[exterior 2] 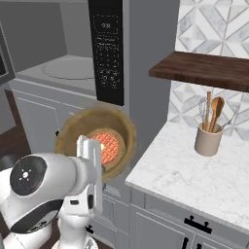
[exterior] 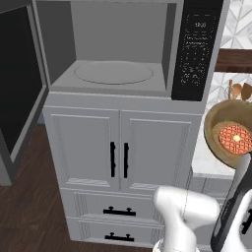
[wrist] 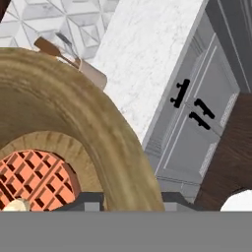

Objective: Open the microwave, place the bowl with waffle inside the microwave, then close the microwave door and turn it on.

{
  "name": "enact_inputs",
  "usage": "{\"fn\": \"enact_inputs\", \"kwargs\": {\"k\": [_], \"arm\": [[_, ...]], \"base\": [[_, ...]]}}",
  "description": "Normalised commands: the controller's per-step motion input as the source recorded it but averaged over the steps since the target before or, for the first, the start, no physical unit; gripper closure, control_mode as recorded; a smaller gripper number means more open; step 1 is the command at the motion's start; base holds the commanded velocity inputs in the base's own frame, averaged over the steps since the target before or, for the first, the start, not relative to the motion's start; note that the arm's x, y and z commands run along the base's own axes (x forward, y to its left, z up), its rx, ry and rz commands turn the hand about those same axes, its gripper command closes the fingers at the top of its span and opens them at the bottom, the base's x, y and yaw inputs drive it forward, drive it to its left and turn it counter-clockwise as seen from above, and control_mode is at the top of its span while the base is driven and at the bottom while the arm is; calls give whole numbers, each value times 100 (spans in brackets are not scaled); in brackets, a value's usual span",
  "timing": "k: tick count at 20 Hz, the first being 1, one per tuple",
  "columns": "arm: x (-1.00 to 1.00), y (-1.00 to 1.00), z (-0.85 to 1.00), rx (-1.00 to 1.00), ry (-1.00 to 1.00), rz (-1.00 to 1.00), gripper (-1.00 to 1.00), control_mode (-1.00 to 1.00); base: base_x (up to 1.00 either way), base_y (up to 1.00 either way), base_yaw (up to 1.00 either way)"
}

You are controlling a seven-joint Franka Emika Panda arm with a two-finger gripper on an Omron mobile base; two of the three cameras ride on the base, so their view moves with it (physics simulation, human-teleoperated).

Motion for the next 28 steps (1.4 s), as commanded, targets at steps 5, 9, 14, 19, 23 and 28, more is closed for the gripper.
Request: {"fn": "enact_inputs", "kwargs": {"k": [5,9,14,19,23,28], "arm": [[-5,100,91,-7,-1,0,100,-100],[3,100,74,-7,0,6,100,-100],[27,100,39,-3,-1,6,100,-100],[56,81,26,-4,0,3,100,-100],[68,41,45,0,0,0,100,-100],[62,32,38,0,-2,3,100,-100]], "base": [[0,0,0],[0,0,0],[0,0,0],[0,0,0],[0,0,0],[0,0,0]]}}
